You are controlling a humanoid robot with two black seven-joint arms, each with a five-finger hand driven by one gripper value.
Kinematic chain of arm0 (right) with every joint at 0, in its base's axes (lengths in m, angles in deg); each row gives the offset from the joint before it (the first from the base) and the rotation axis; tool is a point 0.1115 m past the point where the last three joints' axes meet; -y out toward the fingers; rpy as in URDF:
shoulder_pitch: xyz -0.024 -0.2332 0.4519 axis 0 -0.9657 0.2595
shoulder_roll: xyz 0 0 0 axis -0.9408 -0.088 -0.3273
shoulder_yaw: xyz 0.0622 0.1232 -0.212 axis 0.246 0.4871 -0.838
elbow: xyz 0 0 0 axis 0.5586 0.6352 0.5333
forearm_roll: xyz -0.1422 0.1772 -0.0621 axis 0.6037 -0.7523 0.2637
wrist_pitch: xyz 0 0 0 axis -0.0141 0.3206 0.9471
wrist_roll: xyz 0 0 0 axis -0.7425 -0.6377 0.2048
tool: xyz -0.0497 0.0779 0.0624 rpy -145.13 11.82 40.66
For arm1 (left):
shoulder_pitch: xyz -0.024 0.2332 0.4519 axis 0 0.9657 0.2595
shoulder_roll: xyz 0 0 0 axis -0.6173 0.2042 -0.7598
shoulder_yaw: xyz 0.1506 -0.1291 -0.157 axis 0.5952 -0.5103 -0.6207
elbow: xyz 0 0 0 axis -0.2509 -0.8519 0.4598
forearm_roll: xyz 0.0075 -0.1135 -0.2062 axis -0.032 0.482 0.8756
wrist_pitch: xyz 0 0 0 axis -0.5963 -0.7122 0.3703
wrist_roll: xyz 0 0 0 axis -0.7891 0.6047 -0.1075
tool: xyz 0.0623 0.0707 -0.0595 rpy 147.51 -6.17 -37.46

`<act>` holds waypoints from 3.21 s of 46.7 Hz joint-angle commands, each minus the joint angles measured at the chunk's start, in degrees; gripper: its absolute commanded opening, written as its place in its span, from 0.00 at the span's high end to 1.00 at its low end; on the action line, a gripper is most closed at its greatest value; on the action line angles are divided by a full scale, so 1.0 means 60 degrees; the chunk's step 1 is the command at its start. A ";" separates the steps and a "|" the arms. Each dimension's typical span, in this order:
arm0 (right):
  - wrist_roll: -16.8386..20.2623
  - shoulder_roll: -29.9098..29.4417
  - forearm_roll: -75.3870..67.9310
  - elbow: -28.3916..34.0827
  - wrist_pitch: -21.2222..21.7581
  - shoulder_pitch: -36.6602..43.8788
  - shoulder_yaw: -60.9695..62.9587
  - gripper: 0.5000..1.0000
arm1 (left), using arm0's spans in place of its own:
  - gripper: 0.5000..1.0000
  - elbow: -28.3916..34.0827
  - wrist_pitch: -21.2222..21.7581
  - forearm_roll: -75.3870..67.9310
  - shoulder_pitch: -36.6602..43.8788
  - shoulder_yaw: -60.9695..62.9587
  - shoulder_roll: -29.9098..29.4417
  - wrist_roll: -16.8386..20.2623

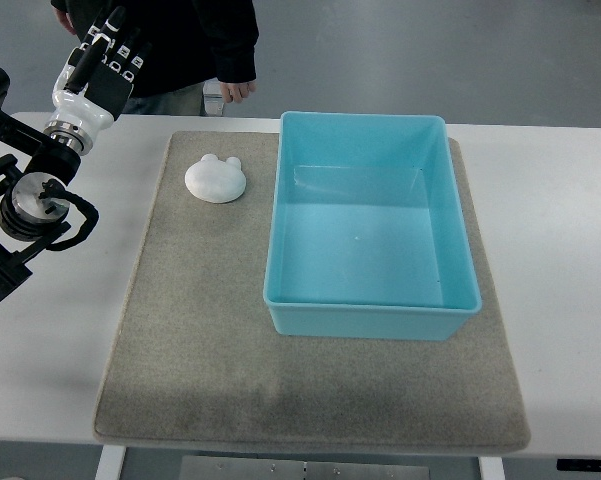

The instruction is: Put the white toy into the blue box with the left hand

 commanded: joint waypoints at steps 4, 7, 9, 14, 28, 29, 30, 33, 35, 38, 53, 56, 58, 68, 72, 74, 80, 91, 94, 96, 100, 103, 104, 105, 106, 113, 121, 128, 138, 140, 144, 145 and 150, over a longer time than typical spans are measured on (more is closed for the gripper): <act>0.0000 0.0000 0.0001 0.0000 0.0000 0.0000 0.0000 0.13 | 0.01 -0.0016 -0.0015 0.0014 0.0014 0.0001 0.0014 -0.0015; 0.0000 0.0000 -0.0013 0.0000 0.0000 0.0000 0.0000 0.13 | 0.01 -0.0016 -0.0015 0.0029 0.0000 -0.0014 0.0014 -0.0015; 0.0000 0.0000 0.0001 0.0000 0.0000 0.0000 0.0000 0.13 | 0.01 -0.0001 -0.0001 0.0029 0.0000 -0.0028 -0.0001 -0.0015; 0.0000 0.0000 0.0001 0.0000 0.0000 0.0000 0.0000 0.13 | 0.01 0.0028 -0.0001 0.0015 -0.0015 -0.0028 -0.0001 0.0000; 0.0000 0.0000 0.0001 0.0000 0.0000 0.0000 0.0000 0.13 | 0.01 0.0980 -0.0454 0.0000 -0.0088 0.0001 0.0175 0.0000; 0.0000 0.0000 0.0001 0.0000 0.0000 0.0000 0.0000 0.13 | 0.01 0.1038 -0.0614 0.0000 -0.0088 0.0001 0.0190 -0.0014; 0.0000 0.0000 0.0001 0.0000 0.0000 0.0000 0.0000 0.13 | 0.01 0.1082 -0.0776 0.0014 -0.0088 0.0001 0.0219 0.0000; 0.0000 0.0000 0.0001 0.0000 0.0000 0.0000 0.0000 0.13 | 0.01 0.1170 -0.1288 0.0014 -0.0088 0.0001 0.0248 -0.0015; 0.0000 0.0000 -0.0013 0.0000 0.0000 0.0000 0.0000 0.13 | 0.01 0.1200 -0.1523 0.0014 -0.0088 0.0001 0.0278 -0.0015; 0.0000 0.0000 0.0001 0.0000 0.0000 0.0000 0.0000 0.13 | 0.01 0.1258 -0.1627 0.0014 -0.0088 0.0016 0.0336 -0.0015; 0.0000 0.0000 0.0001 0.0000 0.0000 0.0000 0.0000 0.13 | 0.01 0.1303 -0.1129 0.0000 -0.0132 0.0484 0.0468 -0.0073; 0.0000 0.0000 0.0001 0.0000 0.0000 0.0000 0.0000 0.13 | 0.01 0.1303 -0.1085 0.0000 -0.0132 0.0543 0.0468 -0.0088; 0.0000 0.0000 0.0001 0.0000 0.0000 0.0000 0.0000 0.13 | 0.01 0.1303 -0.1085 0.0000 -0.0132 0.0543 0.0468 -0.0088; 0.0000 0.0000 0.0001 0.0000 0.0000 0.0000 0.0000 0.13 | 0.01 0.1288 -0.1187 0.0000 -0.0176 0.0543 0.0468 -0.0073; 0.0000 0.0000 0.0001 0.0000 0.0000 0.0000 0.0000 0.13 | 0.01 0.1288 -0.1246 0.0000 -0.0220 0.0543 0.0468 -0.0073; 0.0000 0.0000 -0.0013 0.0000 0.0000 0.0000 0.0000 0.13 | 0.01 0.1288 -0.1260 0.0000 -0.0235 0.0543 0.0468 -0.0073; 0.0000 0.0000 0.0001 0.0000 0.0000 0.0000 0.0000 0.13 | 0.01 0.1332 -0.1480 -0.0015 -0.0264 0.0557 0.0453 -0.0073; 0.0000 0.0000 0.0001 0.0000 0.0000 0.0000 0.0000 0.13 | 0.01 0.1698 -0.1524 -0.1464 -0.0249 0.0646 0.0468 -0.0073; 0.0000 0.0000 0.0001 0.0000 0.0000 0.0000 0.0000 0.13 | 0.01 0.1698 -0.1524 -0.1538 -0.0249 0.0646 0.0483 -0.0073; 0.0000 0.0000 0.0001 0.0000 0.0000 0.0000 0.0000 0.13 | 0.01 0.1683 -0.1524 -0.1538 -0.0249 0.0646 0.0497 -0.0073; 0.0000 0.0000 0.0001 0.0000 0.0000 0.0000 0.0000 0.13 | 0.01 0.1698 -0.1597 -0.1553 -0.0235 0.0645 0.0483 -0.0073; 0.0000 0.0000 0.0001 0.0000 0.0000 0.0000 0.0000 0.13 | 0.01 0.1684 -0.1743 -0.1568 -0.0220 0.0646 0.0454 -0.0073; 0.0000 0.0000 0.0001 0.0000 0.0000 0.0000 0.0000 0.13 | 0.01 0.1698 -0.1802 -0.1582 -0.0220 0.0646 0.0453 -0.0059; 0.0000 0.0000 0.0001 0.0000 0.0000 0.0000 0.0000 0.13 | 0.01 0.1713 -0.1861 -0.1582 -0.0220 0.0646 0.0439 -0.0058; 0.0000 0.0000 -0.0013 0.0000 0.0000 0.0000 0.0000 0.13 | 0.01 0.1713 -0.1890 -0.1582 -0.0220 0.0660 0.0439 -0.0058; 0.0000 0.0000 0.0001 0.0000 0.0000 0.0000 0.0000 0.13 | 0.01 0.2020 -0.1905 -0.2152 -0.0220 0.0675 0.0395 -0.0058; 0.0000 0.0000 0.0001 0.0000 0.0000 0.0000 0.0000 0.13 | 0.02 0.2577 -0.1920 -0.4143 -0.0249 0.0645 0.0380 -0.0029; 0.0000 0.0000 0.0001 0.0000 0.0000 0.0000 0.0000 0.13 | 0.07 0.2606 -0.1905 -0.6222 -0.0293 0.0572 0.0278 0.0059; 0.0000 0.0000 0.0001 0.0000 0.0000 0.0000 0.0000 0.13 | 0.22 0.2592 -0.1569 -0.9635 -0.0396 0.0675 -0.0029 0.0380; 0.0000 0.0000 0.0001 0.0000 0.0000 0.0000 0.0000 0.13 | 0.22 0.2592 -0.1423 -1.0441 -0.0396 0.0675 -0.0103 0.0600; 0.0000 0.0000 0.0001 0.0000 0.0000 0.0000 0.0000 0.13 | 0.22 0.2592 -0.1188 -1.1731 -0.0396 0.0675 -0.0220 0.1098; 0.0000 0.0000 0.0001 0.0000 0.0000 0.0000 0.0000 0.13 | 0.22 0.2563 -0.1158 -1.1980 -0.0396 0.0675 -0.0249 0.1215; 0.0000 0.0000 0.0001 0.0000 0.0000 0.0000 0.0000 0.13 | 0.22 0.2504 -0.1143 -1.2933 -0.0410 0.0689 -0.0410 0.1567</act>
